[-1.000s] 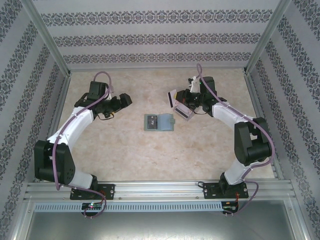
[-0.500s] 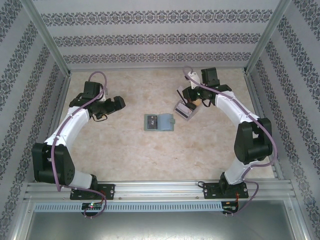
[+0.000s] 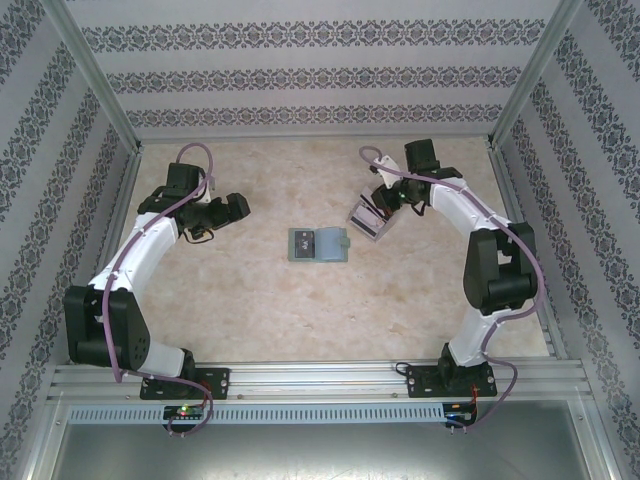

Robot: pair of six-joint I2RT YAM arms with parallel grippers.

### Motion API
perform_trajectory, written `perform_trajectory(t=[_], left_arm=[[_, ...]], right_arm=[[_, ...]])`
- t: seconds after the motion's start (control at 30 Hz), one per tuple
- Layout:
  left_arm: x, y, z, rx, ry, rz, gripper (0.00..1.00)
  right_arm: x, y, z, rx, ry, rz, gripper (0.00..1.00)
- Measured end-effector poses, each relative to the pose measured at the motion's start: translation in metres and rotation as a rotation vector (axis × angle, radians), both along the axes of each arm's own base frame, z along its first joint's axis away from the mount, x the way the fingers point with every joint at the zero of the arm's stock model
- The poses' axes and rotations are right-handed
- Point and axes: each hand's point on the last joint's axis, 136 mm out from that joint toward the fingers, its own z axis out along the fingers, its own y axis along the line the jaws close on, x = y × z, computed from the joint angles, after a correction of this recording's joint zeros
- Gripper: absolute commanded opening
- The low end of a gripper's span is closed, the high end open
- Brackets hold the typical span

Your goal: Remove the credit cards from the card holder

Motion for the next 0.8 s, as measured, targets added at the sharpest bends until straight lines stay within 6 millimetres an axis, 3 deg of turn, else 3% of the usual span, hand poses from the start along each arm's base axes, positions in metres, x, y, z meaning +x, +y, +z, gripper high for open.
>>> perform_trajectory(t=[0.17, 0.4, 0.63, 0.8], left_arm=[[0.000, -0.001, -0.002, -0.003, 0.006, -0.002, 0.99], [-0.001, -0.004, -0.003, -0.021, 0.013, -0.015, 0.99], [-0.001, -0.006, -0.004, -0.028, 0.017, -0.019, 1.00], [-0.001, -0.006, -0.004, -0.029, 0.018, -0.020, 0.99]], right_arm=[[-0.001, 0.000, -0.022, -0.013, 0.045, 0.016, 0.00], [-0.004, 0.000, -0.029, -0.026, 0.058, 0.034, 0.01], [-0.007, -0.001, -0.033, -0.036, 0.085, 0.046, 0.30], [-0.005, -0.001, -0.029, -0.035, 0.092, 0.032, 0.36]])
